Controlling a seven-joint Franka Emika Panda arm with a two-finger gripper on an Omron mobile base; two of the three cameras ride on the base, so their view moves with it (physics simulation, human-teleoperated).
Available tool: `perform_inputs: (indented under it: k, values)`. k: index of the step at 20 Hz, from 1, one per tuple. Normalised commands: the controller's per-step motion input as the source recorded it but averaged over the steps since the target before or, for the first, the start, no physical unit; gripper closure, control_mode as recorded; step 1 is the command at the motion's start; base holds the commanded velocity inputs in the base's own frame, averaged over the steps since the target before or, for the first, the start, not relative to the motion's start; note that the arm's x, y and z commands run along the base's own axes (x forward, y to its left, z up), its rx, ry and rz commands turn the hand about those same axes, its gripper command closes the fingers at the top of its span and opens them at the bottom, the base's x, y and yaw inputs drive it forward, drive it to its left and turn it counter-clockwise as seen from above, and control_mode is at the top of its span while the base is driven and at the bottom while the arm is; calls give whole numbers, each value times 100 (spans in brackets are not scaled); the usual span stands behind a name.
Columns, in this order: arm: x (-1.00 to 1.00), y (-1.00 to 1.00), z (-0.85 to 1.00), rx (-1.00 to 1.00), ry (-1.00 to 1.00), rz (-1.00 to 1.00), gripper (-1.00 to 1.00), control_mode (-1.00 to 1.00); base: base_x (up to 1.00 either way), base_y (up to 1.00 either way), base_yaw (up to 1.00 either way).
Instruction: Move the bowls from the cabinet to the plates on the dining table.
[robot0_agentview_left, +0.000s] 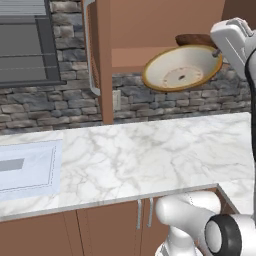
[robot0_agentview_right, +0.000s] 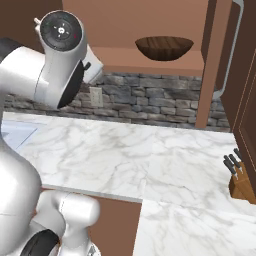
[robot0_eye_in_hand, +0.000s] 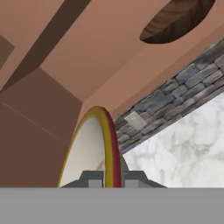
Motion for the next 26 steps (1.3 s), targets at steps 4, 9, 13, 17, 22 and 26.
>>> perform_inputs:
  k: [4,9,13,17,22,26]
  values:
    - [-28,-13,-28,16,0,-10,100,-100,0,0,0]
    - [-15,0,-51,26,3,-11,100,-100,0,0,0]
    - [-17,-2,-56,21,2,-10,100,-100,0,0,0]
    - [-20,-30,-42,18,0,-14,100,-100,0,0,0]
    - [-21,-23,-16,13,0,-12,100,-100,0,0,0]
    - [-2,0,0,1,0,0,100,-100,0,0,0]
